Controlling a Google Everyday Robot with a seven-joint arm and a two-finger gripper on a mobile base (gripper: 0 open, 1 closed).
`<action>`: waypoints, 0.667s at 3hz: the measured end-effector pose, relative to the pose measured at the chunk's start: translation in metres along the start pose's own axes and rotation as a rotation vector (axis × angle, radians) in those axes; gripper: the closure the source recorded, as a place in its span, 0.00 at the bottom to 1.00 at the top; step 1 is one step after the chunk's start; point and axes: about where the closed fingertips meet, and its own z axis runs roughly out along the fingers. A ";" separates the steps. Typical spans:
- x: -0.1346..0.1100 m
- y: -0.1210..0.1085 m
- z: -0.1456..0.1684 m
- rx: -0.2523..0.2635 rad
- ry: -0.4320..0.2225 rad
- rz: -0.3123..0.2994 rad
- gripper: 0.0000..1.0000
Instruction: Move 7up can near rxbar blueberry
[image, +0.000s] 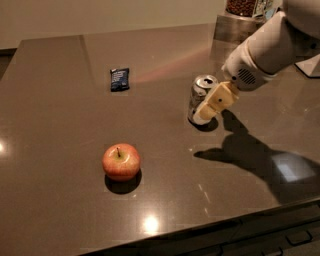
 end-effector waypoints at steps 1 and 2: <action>-0.011 -0.002 0.011 -0.004 -0.031 0.022 0.02; -0.016 -0.005 0.017 -0.006 -0.038 0.036 0.23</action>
Offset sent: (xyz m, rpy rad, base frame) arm 0.0259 0.0188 -0.0075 0.0652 0.0043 -0.0383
